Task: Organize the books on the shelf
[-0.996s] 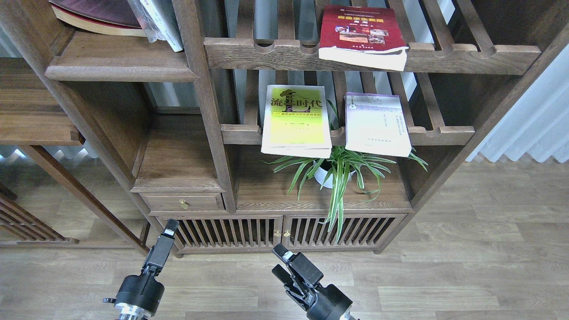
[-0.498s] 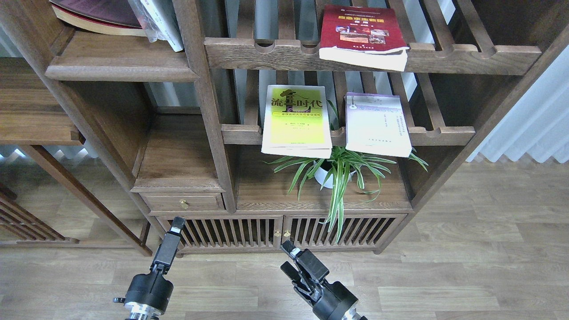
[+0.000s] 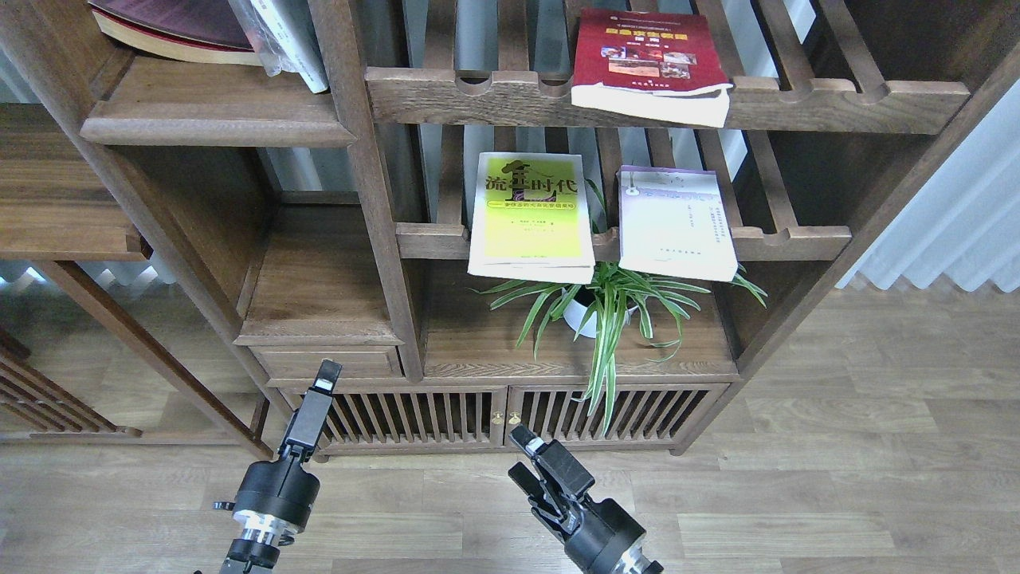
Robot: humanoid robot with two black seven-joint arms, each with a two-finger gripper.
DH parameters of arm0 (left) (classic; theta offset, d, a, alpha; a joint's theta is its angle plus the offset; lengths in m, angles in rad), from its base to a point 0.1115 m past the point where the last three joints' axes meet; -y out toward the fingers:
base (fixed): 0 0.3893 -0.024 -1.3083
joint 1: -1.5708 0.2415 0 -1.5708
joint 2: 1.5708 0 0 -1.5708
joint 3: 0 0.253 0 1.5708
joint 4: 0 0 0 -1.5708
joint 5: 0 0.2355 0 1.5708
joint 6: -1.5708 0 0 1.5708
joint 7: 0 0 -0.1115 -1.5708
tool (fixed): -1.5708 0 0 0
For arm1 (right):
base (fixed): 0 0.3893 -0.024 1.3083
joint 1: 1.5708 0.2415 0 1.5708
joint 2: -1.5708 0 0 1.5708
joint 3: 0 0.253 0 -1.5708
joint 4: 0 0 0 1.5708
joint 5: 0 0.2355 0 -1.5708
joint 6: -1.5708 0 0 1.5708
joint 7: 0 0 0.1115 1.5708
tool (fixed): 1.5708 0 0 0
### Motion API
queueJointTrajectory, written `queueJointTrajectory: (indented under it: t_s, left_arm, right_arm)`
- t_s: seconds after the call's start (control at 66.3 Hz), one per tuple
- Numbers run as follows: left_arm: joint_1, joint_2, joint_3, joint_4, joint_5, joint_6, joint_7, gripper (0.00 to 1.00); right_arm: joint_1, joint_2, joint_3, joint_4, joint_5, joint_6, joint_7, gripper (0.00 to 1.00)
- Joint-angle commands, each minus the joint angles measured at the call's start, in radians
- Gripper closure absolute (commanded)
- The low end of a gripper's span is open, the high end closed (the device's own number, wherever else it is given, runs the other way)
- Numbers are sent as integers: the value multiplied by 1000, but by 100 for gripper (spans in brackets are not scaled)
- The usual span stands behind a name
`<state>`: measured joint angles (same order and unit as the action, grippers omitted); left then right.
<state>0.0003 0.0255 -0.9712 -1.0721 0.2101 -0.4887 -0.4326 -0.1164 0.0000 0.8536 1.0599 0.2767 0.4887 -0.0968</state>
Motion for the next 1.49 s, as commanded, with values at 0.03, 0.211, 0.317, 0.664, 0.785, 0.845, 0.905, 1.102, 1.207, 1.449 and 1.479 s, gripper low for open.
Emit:
queueJointTrajectory:
  t_s: [0.03,0.211,0.317,0.664,0.785,0.845,0.905,1.102,1.207,1.449,1.479]
  left_arm:
    - [1,4,-17,3,0,0,-2,0]
    - [3,4,-20,20,0,0,-2,0]
    - [3,2,-20,23,0,0,-3,0]
    - [-10,-22,0,40,-2,0,-5,0]
    - [-13,-26,0,40,-2,0,-2,0]
    - [-14,-26,0,40,-2,0,-2,0]
    - [-16,-26,0,40,-2,0,-2,0]
    - [-16,-24,-1,34,-2,0,0,0]
    - [-14,-18,-9,31,-2,0,0,0]
    - [-13,-18,-14,23,-2,0,-2,0]
    - [-11,-16,-17,21,-2,0,-3,0]
  right_arm:
    - [15,0,1,-1,-1,0,0,1]
    - [32,0,4,-1,3,0,9,1]
    - [32,0,1,-1,3,0,15,1]
    - [32,0,4,-40,3,0,17,1]
    - [34,0,-4,-55,-1,0,14,1]
    - [40,0,-15,-70,-2,0,11,1]
    - [34,0,-21,-86,-1,0,9,1]
    - [49,0,-24,-94,-7,0,11,1]
    - [52,0,-22,-92,-2,0,15,1]
    - [43,0,-19,-92,4,0,29,1]
    - [43,0,-19,-92,4,0,31,1]
